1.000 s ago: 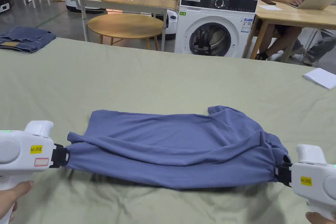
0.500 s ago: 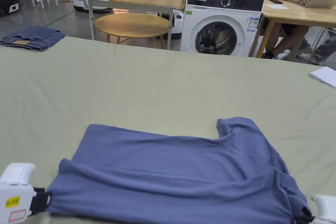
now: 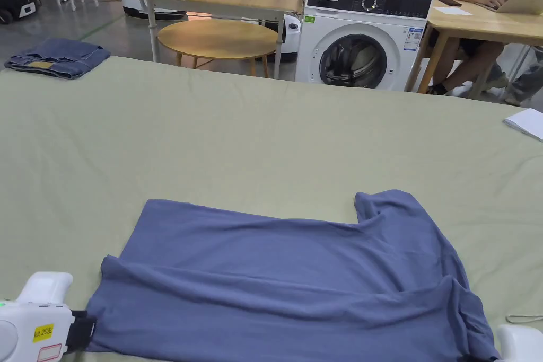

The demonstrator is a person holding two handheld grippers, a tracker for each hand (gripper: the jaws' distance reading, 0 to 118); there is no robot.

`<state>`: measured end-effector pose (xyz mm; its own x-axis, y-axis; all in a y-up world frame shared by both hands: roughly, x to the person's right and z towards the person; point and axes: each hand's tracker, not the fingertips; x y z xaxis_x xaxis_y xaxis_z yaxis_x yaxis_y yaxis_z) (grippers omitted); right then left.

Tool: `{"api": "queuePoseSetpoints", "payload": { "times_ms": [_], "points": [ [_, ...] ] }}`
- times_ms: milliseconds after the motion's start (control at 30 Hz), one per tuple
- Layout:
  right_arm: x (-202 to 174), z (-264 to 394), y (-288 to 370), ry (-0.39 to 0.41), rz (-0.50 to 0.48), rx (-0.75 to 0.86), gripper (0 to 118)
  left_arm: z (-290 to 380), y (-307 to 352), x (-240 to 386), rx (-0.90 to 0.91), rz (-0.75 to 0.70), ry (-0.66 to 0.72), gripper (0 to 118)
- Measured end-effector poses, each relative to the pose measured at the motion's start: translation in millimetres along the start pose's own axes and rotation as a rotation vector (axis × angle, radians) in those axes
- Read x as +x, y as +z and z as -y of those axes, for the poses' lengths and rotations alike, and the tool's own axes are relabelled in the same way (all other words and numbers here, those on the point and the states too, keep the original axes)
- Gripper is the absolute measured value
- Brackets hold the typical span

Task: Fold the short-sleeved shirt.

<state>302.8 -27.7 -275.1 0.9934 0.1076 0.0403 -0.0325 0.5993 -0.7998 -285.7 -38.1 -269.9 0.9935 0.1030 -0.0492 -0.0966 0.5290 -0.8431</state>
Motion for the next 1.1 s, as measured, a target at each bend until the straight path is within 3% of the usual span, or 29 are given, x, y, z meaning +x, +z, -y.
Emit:
{"api": "queuePoseSetpoints", "payload": {
  "times_ms": [33,300,367,400,433,467,533,833,933,1100],
  "points": [
    [-1.1,-6.2,7.8,-0.007,0.002,0.041,61,-4.1,5.2,2.7,0.031,-0.006,-0.013,31],
    [-39.9,-48.6,47.1,-0.068,-0.065,0.373,61,-34.7,45.2,50.5,0.359,0.019,-0.088,32],
    [-53.8,-54.9,51.7,-0.083,-0.072,0.455,48,-38.0,47.8,62.2,0.446,-0.005,-0.115,32],
    [-63.2,-57.6,52.8,-0.079,-0.080,0.484,34,-39.1,50.2,69.0,0.490,-0.018,-0.122,32],
    [-69.5,-61.0,53.2,-0.080,-0.082,0.507,13,-40.0,51.6,74.4,0.527,-0.024,-0.128,31],
    [-75.0,-63.3,53.1,-0.083,-0.089,0.530,6,-41.6,51.7,78.8,0.547,-0.027,-0.124,28],
    [-90.3,-68.4,54.0,-0.080,-0.097,0.539,0,-44.1,51.4,86.3,0.574,-0.015,-0.130,0],
    [-125.0,-78.3,36.9,-0.052,-0.124,0.554,0,-96.7,25.3,75.3,0.533,-0.036,-0.037,0],
    [-128.0,-81.0,32.2,-0.031,-0.129,0.536,0,-135.3,4.8,53.4,0.468,0.001,-0.002,0],
    [-121.8,-85.6,22.7,-0.011,-0.132,0.494,0,-203.9,-50.1,27.8,0.209,0.019,-0.045,0]
  ]
}}
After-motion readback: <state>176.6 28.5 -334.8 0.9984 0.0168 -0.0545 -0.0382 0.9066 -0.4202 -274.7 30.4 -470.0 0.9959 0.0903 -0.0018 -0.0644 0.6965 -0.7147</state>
